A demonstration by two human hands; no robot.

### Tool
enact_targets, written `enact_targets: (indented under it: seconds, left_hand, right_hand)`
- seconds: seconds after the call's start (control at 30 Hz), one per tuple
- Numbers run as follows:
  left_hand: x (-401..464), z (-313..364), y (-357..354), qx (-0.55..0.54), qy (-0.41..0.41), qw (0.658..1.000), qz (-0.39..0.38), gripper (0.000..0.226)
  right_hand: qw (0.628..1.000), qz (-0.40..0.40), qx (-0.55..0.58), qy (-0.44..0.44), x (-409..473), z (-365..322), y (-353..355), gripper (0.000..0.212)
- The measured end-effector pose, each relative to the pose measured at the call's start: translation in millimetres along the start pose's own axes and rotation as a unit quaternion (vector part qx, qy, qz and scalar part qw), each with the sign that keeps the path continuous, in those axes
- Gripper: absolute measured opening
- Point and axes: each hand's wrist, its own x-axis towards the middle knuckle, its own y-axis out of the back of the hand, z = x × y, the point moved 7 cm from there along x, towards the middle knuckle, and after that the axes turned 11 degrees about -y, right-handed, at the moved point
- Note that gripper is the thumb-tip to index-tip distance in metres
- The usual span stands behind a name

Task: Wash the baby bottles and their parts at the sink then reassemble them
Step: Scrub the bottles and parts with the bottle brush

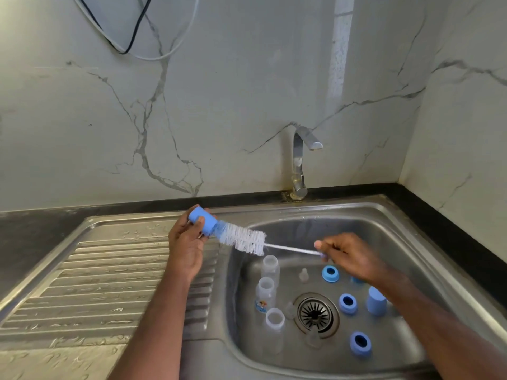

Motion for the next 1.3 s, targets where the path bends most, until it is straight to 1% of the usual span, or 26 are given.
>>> enact_targets:
  seconds: [0.03, 0.07, 0.1, 0.13, 0.2, 0.3, 0.37, 0.4, 0.47, 0.53, 0.57, 0.6, 0.63, 0.67, 0.73, 0.83, 0.9, 0.93, 0.97, 1.0, 1.03, 1.07, 1.1, 1.13, 1.2, 1.3]
  left_hand:
    - [-2.6, 1.8, -5.0, -0.038, 0.026, 0.998, -0.031, 0.029]
    - [-4.5, 3.2, -8.4, -0.08, 0.048, 0.994, -0.056, 0.03]
    - [-5.6, 5.4, -11.1, -0.118, 0.06, 0.988, -0.074, 0.033]
    - [-5.1, 7.6, -12.5, -0.143, 0.06, 0.984, -0.084, 0.035]
    - [-3.2, 8.6, -11.9, -0.14, 0.046, 0.986, -0.079, 0.034]
    - [-3.5, 6.6, -8.9, -0.066, 0.015, 0.997, -0.035, 0.029]
    - [-3.3, 6.6, -8.9, -0.046, -0.013, 0.999, -0.006, 0.026]
    - [-3.1, 6.7, -9.0, -0.043, -0.023, 0.999, 0.002, 0.025]
    - [-2.2, 7.2, -7.4, -0.052, -0.022, 0.998, -0.002, 0.023]
    - [-2.4, 9.6, -5.1, -0.085, 0.005, 0.996, -0.025, 0.023]
    - [-3.1, 11.7, -5.5, -0.107, 0.02, 0.993, -0.037, 0.025]
    - [-3.4, 13.0, -5.8, -0.13, 0.031, 0.99, -0.044, 0.027]
    - [-3.3, 14.0, -6.4, -0.147, 0.034, 0.987, -0.046, 0.028]
    - [-2.5, 13.2, -5.1, -0.153, 0.034, 0.987, -0.038, 0.028]
    - [-0.9, 8.7, -1.4, -0.126, 0.028, 0.992, -0.005, 0.021]
    - [1.3, 1.5, 8.2, -0.055, -0.001, 0.997, 0.052, 0.015]
    - [2.5, -0.8, 12.5, -0.022, -0.027, 0.996, 0.078, 0.018]
    - [2.7, -1.1, 13.6, -0.013, -0.035, 0.995, 0.087, 0.02]
    - [3.1, -0.5, 13.6, -0.018, -0.035, 0.995, 0.09, 0.021]
    - [3.4, 1.4, 12.3, -0.037, -0.027, 0.996, 0.082, 0.018]
    - [2.6, 3.6, 8.4, -0.072, -0.01, 0.995, 0.068, 0.013]
    - [1.2, 5.0, 5.5, -0.114, 0.007, 0.992, 0.06, 0.012]
    - [0.3, 6.1, 2.7, -0.153, 0.019, 0.986, 0.057, 0.015]
    - [0.0, 6.5, 0.8, -0.175, 0.023, 0.983, 0.058, 0.017]
    - [-0.6, 5.7, 0.0, -0.173, 0.014, 0.983, 0.065, 0.019]
    - [-0.5, 2.9, 3.7, -0.115, -0.007, 0.991, 0.07, 0.013]
  right_hand:
    - [0.987, -0.115, 0.105, -0.041, -3.6, 5.1, -15.0, 0.054]
    - [0.966, -0.187, 0.166, -0.072, -8.7, 8.5, -24.8, 0.055]
    - [0.954, -0.208, 0.2, -0.079, -12.3, 9.8, -27.6, 0.051]
    - [0.956, -0.189, 0.216, -0.067, -13.2, 8.6, -24.8, 0.043]
    - [0.979, -0.06, 0.19, -0.034, -10.1, 7.8, -10.0, 0.031]
    - [0.99, 0.122, 0.049, -0.049, -2.7, 9.4, 13.1, 0.026]
    - [0.98, 0.169, -0.087, -0.057, -1.2, 4.9, 19.6, 0.028]
    - [0.975, 0.165, -0.142, -0.05, -0.2, 2.6, 18.8, 0.029]
    - [0.985, 0.075, -0.152, -0.013, 1.1, -2.8, 5.0, 0.035]
    - [0.993, -0.114, 0.008, -0.003, -6.9, -8.3, -22.3, 0.043]
    - [0.974, -0.197, 0.108, -0.025, -13.8, -10.4, -32.4, 0.047]
    - [0.954, -0.237, 0.177, -0.046, -18.1, -11.3, -36.9, 0.049]
    - [0.946, -0.241, 0.21, -0.05, -19.3, -11.3, -37.3, 0.048]
    - [0.953, -0.212, 0.212, -0.041, -18.1, -10.7, -35.1, 0.043]
    - [0.981, -0.1, 0.163, -0.019, -11.8, -6.9, -24.9, 0.025]
    - [0.998, 0.066, 0.006, -0.023, -5.3, -5.4, -5.7, 0.013]
    - [0.967, 0.2, -0.157, 0.018, -8.8, -21.3, 9.8, 0.021]
    - [0.947, 0.244, -0.202, 0.049, -11.1, -29.1, 14.3, 0.028]
    - [0.948, 0.228, -0.212, 0.06, -10.3, -31.2, 12.4, 0.037]
    - [0.974, 0.146, -0.168, 0.048, -8.8, -29.1, 5.6, 0.045]
    - [0.998, 0.008, -0.059, 0.006, -8.4, -23.2, -9.9, 0.051]
    - [0.989, -0.132, 0.049, -0.036, -13.5, -18.4, -29.5, 0.051]
    - [0.968, -0.213, 0.116, -0.062, -19.8, -17.1, -42.4, 0.049]
    - [0.961, -0.233, 0.137, -0.058, -22.6, -15.4, -48.0, 0.041]
    - [0.985, -0.126, 0.114, -0.024, -15.0, -9.0, -40.2, 0.025]
    - [0.996, 0.086, 0.003, -0.015, -4.0, -6.3, -8.9, 0.023]
